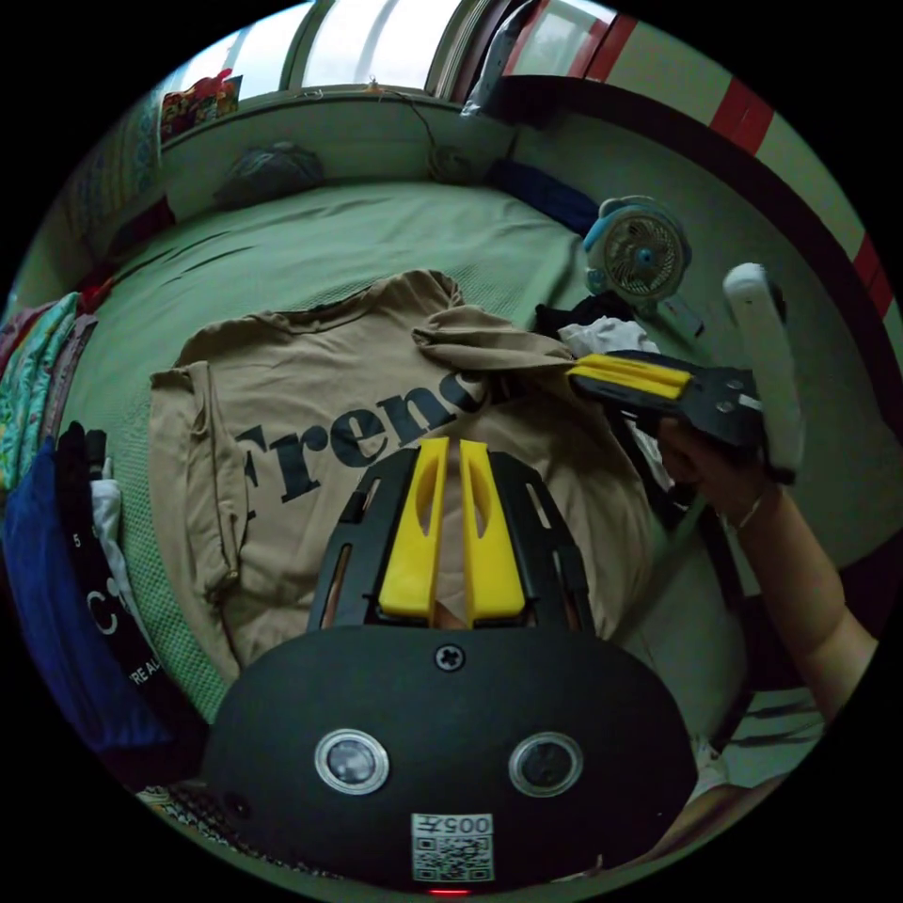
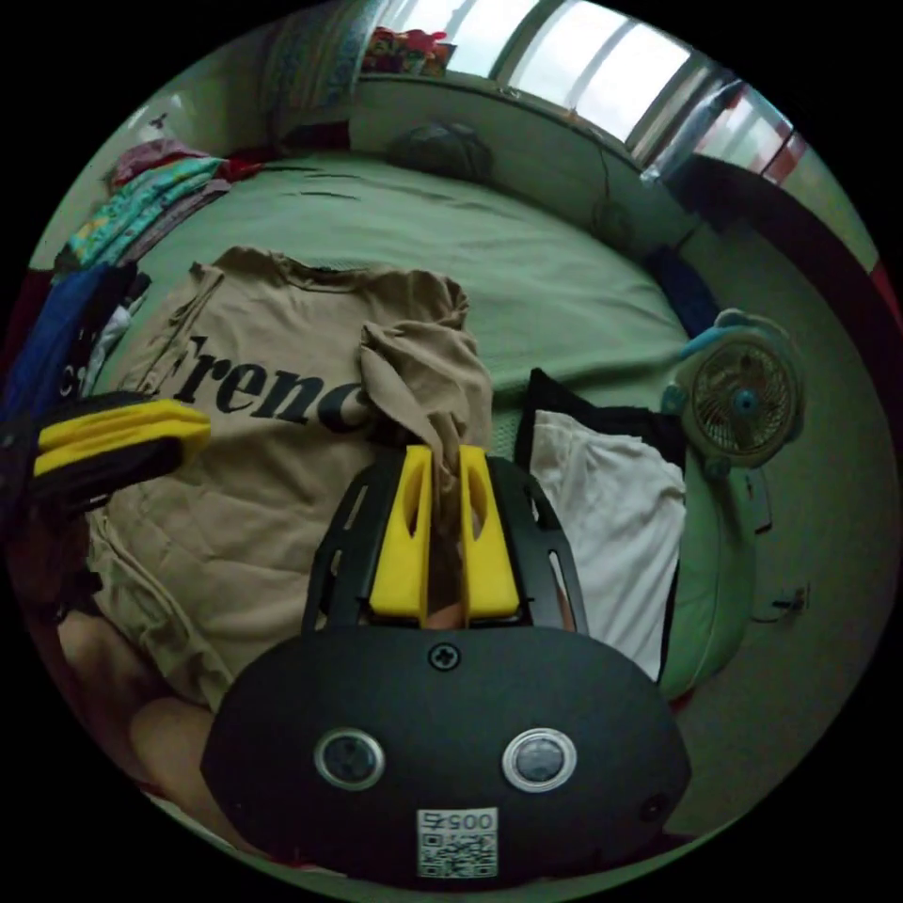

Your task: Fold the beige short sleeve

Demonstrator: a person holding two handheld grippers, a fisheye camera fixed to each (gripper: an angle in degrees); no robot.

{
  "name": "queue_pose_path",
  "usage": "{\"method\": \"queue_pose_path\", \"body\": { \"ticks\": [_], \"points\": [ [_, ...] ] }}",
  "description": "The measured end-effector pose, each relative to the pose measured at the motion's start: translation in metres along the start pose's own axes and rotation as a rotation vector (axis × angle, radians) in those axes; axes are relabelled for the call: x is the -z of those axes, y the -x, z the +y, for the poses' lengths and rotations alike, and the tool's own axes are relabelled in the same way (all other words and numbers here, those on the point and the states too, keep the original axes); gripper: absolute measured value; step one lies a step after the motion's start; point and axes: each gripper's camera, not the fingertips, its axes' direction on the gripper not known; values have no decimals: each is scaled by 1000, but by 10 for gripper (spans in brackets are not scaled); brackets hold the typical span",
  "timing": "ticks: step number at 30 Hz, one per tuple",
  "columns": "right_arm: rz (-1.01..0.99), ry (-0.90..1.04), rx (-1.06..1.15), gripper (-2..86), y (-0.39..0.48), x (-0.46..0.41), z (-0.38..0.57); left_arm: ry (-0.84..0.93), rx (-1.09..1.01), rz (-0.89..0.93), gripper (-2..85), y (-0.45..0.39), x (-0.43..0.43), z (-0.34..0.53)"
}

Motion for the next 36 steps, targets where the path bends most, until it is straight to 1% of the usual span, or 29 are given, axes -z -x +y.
{"method": "queue_pose_path", "body": {
  "ticks": [2,6,8,10,12,14,16,18,22,27,29,30,33,34,36],
  "points": [
    [-55,23,56,14,15,-3,0,8,6,23,39,3,-9,-3],
    [-177,178,114,43,28,-24,-1,40,7,66,38,5,-26,-8],
    [-179,164,109,58,20,-21,-4,52,-5,56,40,5,-34,-11],
    [-191,105,82,68,5,-12,-13,51,-18,58,41,6,-38,-13],
    [-155,23,28,73,-17,-7,-38,50,-31,86,43,6,-43,-16],
    [-113,2,-5,74,-31,-15,-63,59,-41,114,45,7,-51,-20],
    [-95,8,-19,74,-38,-31,-91,66,-46,112,46,10,-57,-22],
    [-119,58,-45,75,-43,-62,-126,74,-45,106,46,14,-62,-25],
    [-138,126,-102,77,-46,-106,-168,72,-29,115,45,27,-68,-30],
    [-139,224,-143,64,-44,-154,-197,48,-22,121,41,41,-72,-39],
    [-92,223,-109,43,-42,-158,-201,52,-38,98,38,45,-78,-40],
    [-57,236,-95,15,-44,-158,-205,60,-40,93,37,47,-81,-40],
    [-2,208,-112,-11,-67,-148,-217,90,-36,94,35,56,-92,-39],
    [0,200,-119,-12,-73,-147,-220,92,-34,96,33,59,-94,-40],
    [-68,206,-200,-10,-98,-147,-232,90,-40,91,30,63,-96,-42]
  ]
}}
